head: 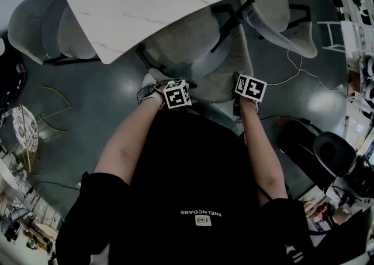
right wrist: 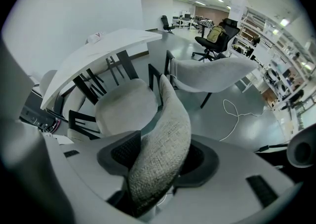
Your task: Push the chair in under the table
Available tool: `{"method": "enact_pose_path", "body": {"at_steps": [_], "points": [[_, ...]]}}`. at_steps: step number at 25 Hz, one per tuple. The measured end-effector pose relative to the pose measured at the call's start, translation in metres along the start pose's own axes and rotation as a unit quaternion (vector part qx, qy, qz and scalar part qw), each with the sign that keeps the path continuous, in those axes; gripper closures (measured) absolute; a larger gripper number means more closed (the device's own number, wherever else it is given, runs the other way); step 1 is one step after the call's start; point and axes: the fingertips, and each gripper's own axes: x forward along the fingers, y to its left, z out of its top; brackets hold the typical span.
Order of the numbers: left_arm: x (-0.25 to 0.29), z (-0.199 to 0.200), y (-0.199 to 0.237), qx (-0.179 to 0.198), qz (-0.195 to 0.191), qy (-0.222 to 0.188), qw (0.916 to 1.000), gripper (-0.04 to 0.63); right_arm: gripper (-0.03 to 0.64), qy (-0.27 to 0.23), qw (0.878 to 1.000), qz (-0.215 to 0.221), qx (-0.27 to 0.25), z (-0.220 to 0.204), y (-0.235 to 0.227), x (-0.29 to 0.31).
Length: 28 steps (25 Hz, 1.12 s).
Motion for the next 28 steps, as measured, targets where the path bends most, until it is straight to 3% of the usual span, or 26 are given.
{"method": "enact_pose_path", "body": {"at_steps": [12,16,20,28], "points": [[0.0,-0.002,-0.006,0.02,-0.015,0.025,0.9994,0.354,0.391,0.004,1.0,0.009,0.01,-0.004,0.001,-0.002],[-0.008,-0.001,-0.004,0.019,0.004,0.018,0.9996,0.354,0.391,0.01,1.0,0.009,0.017,-0.003,0.0,-0.003],[-0.023,0.0,-0.007,0.022,0.025,0.006,0.9994,0.354,0.385,0.002,1.0,-0.02,0.02,-0.002,-0.002,-0.016],[-0.067,0.022,-0.017,0.08,0.055,-0.014,0.9952,0.354,0.385,-0.029,0.998,-0.05,0.023,0.003,-0.002,-0.055]]}}
